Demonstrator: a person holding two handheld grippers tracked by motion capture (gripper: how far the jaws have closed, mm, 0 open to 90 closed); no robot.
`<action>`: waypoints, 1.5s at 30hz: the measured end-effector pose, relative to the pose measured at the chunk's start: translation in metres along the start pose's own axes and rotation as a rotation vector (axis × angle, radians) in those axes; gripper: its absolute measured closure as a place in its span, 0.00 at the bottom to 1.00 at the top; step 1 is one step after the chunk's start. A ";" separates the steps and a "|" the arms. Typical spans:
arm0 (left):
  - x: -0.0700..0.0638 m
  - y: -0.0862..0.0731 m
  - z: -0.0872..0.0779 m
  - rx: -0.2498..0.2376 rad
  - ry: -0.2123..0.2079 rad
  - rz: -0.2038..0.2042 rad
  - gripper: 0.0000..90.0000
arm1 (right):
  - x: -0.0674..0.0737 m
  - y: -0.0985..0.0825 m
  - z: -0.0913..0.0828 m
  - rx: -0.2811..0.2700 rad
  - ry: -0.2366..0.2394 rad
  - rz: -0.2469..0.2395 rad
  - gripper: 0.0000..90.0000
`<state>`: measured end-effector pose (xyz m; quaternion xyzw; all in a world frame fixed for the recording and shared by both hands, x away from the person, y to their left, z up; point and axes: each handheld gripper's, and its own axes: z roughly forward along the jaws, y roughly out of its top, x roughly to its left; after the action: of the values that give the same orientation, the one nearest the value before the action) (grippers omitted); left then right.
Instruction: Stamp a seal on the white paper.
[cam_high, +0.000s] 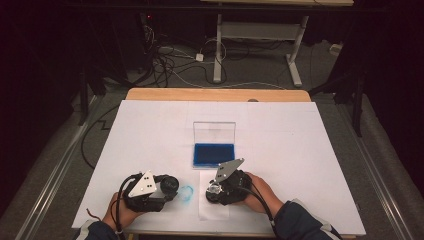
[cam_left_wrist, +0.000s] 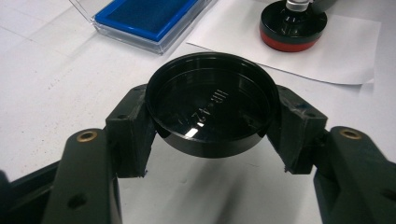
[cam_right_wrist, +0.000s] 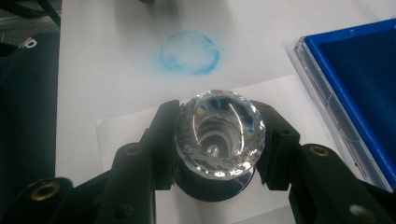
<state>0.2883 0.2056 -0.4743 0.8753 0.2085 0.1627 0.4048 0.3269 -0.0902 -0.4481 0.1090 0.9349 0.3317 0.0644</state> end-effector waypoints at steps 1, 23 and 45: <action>0.000 0.000 0.000 0.000 0.000 0.000 0.40 | 0.000 0.000 0.000 0.002 -0.001 -0.002 0.63; 0.000 0.000 -0.002 -0.003 0.000 -0.003 0.40 | 0.002 0.001 -0.002 0.014 -0.012 -0.005 0.62; 0.001 0.001 -0.003 -0.006 0.004 0.002 0.40 | -0.001 0.016 -0.060 -0.180 -0.062 0.005 0.62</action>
<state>0.2880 0.2073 -0.4722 0.8740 0.2080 0.1654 0.4068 0.3193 -0.1146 -0.3918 0.1151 0.8986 0.4109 0.1021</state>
